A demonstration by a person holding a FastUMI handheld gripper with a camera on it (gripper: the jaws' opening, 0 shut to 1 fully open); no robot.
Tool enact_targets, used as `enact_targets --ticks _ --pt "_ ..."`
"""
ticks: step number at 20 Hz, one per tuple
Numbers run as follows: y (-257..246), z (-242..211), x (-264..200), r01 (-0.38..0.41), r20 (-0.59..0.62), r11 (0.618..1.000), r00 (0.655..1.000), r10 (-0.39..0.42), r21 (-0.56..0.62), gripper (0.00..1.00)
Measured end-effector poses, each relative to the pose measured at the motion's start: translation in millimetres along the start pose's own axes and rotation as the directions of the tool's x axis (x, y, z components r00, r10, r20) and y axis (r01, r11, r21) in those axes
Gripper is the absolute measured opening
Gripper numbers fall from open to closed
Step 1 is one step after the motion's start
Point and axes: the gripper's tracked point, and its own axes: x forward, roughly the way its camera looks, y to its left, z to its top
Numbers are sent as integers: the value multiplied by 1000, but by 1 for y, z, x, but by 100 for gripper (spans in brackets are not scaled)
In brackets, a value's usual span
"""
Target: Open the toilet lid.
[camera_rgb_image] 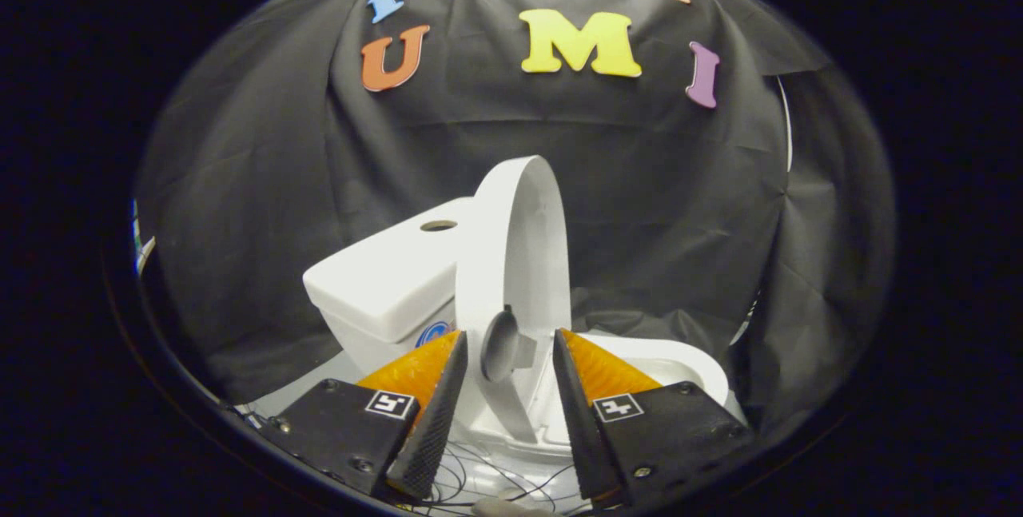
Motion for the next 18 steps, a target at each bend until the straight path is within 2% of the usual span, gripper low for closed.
enact_targets --ticks 2,3,6,10,18 --pt "1 16 -21 -38 94 999 995 38 -3 68" --pt "-2 23 -34 -51 138 999 989 51 -4 76" --pt "-34 35 -68 -12 236 1000 972 9 12 100" --pt "-77 34 -110 25 306 998 951 -38 49 100" --pt "-167 -8 -171 109 312 991 941 -128 78 100"
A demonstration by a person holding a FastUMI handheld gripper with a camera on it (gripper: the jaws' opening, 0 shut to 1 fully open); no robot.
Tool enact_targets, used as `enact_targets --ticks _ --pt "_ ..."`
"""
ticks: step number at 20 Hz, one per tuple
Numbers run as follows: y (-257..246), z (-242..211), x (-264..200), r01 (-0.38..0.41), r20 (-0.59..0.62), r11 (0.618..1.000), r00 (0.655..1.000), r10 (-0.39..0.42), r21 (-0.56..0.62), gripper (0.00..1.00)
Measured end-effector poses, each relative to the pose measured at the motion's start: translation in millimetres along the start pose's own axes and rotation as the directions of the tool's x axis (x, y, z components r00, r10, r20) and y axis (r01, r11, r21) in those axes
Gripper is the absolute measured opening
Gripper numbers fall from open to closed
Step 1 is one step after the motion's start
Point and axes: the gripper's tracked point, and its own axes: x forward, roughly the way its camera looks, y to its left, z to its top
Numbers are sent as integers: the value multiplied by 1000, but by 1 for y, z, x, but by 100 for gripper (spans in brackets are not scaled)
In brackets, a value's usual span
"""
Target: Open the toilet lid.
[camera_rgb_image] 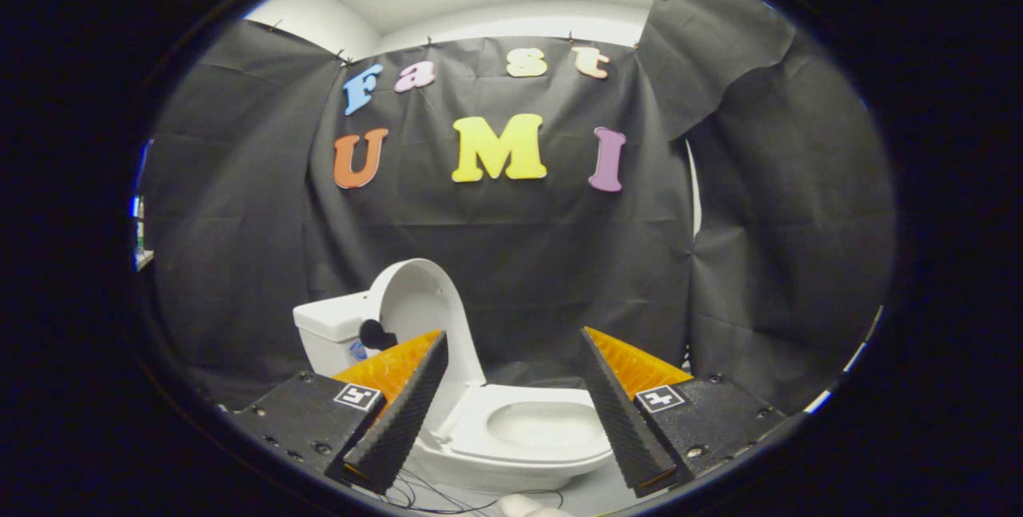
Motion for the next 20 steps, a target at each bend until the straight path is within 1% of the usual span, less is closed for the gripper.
enact_targets --ticks 3,5,9,13,16,20 --pt "-33 -22 -22 50 -39 999 998 -49 14 100" --pt "-51 -34 -39 75 -44 997 996 -74 32 100" --pt "-64 -63 -57 88 -37 995 996 -87 41 100" --pt "-74 -67 -65 124 16 992 992 -124 -14 100" --pt "-75 -74 -66 130 14 989 991 -130 -65 100" --pt "-76 -74 -66 129 15 990 992 -128 -62 100"
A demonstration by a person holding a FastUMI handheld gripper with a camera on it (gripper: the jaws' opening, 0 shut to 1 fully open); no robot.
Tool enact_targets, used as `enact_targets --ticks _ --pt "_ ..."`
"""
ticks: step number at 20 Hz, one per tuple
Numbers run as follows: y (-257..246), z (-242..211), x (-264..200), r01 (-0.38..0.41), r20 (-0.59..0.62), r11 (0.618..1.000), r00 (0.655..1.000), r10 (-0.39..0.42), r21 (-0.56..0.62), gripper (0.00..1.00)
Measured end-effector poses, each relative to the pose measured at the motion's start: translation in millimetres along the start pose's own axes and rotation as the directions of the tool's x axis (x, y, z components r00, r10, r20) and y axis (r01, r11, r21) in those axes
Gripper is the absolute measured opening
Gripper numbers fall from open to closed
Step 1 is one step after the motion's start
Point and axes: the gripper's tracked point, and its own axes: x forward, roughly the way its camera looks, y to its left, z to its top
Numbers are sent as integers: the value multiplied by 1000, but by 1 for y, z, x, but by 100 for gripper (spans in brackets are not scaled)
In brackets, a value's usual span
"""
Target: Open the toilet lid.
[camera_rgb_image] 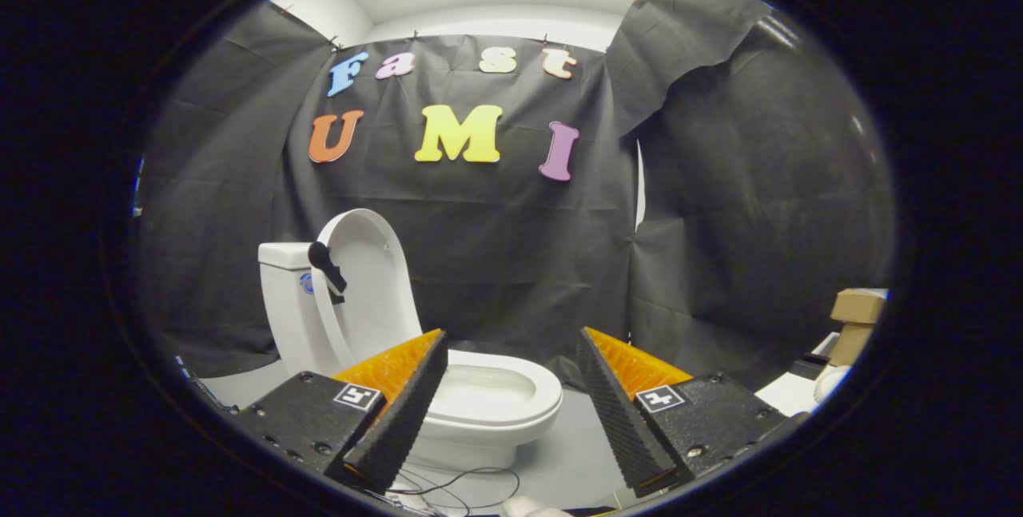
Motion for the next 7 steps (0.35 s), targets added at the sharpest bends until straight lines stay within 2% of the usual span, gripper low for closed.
enact_targets --ticks 7 --pt "-4 -10 -3 17 -29 1000 999 -17 19 100"
